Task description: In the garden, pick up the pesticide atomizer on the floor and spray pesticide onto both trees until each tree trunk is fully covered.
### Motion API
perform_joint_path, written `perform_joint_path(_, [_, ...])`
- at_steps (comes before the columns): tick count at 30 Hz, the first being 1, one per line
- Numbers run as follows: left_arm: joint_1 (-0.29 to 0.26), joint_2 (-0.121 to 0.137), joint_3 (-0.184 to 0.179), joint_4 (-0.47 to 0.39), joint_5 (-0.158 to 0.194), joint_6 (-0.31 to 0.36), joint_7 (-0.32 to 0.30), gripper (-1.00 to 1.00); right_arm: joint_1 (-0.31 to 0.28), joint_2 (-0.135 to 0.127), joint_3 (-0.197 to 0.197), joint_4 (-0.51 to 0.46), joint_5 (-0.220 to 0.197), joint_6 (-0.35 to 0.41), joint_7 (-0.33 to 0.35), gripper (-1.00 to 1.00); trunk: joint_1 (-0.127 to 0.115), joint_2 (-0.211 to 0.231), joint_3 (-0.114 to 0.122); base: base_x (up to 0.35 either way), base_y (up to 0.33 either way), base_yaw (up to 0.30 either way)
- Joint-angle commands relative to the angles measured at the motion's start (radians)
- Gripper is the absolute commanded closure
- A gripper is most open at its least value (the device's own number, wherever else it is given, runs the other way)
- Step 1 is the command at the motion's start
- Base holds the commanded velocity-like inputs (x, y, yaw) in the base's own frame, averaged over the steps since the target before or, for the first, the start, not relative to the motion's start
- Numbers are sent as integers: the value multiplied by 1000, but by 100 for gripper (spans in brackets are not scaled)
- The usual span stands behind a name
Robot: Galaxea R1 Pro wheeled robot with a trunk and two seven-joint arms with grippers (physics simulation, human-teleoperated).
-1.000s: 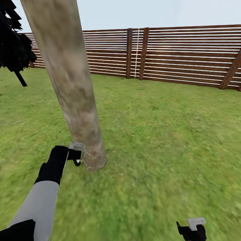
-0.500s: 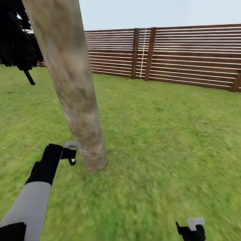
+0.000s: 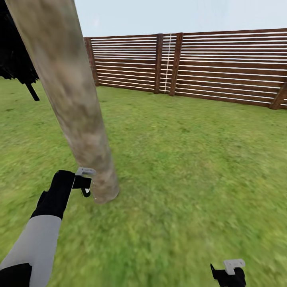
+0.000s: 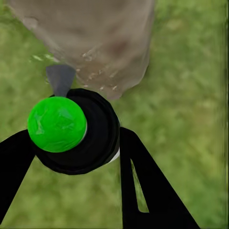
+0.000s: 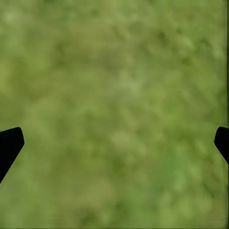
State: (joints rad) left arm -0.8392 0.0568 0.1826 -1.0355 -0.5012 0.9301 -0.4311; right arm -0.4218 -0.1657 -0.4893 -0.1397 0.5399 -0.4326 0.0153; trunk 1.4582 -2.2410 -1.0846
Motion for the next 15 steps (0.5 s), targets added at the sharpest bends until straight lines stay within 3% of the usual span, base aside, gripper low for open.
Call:
perform_joint_path(1, [0,-1,0,0,-2,-1,0,100,0,0,0,0,0,0,0,-100,0,0,0,227,-203,0])
perform_joint_path(4, [1,-2,0,0,-2,-1,0,100,0,1,0,0,0,0,0,-100,0,0,0,211,-209,0])
perform_joint_path(9, [0,-3,-1,0,-3,0,0,100,0,2,0,0,0,0,0,-100,0,0,0,25,-267,26])
perform_joint_path(15, [-1,-3,0,0,-4,0,1,100,0,3,0,0,0,0,0,-100,0,0,2,0,-275,251])
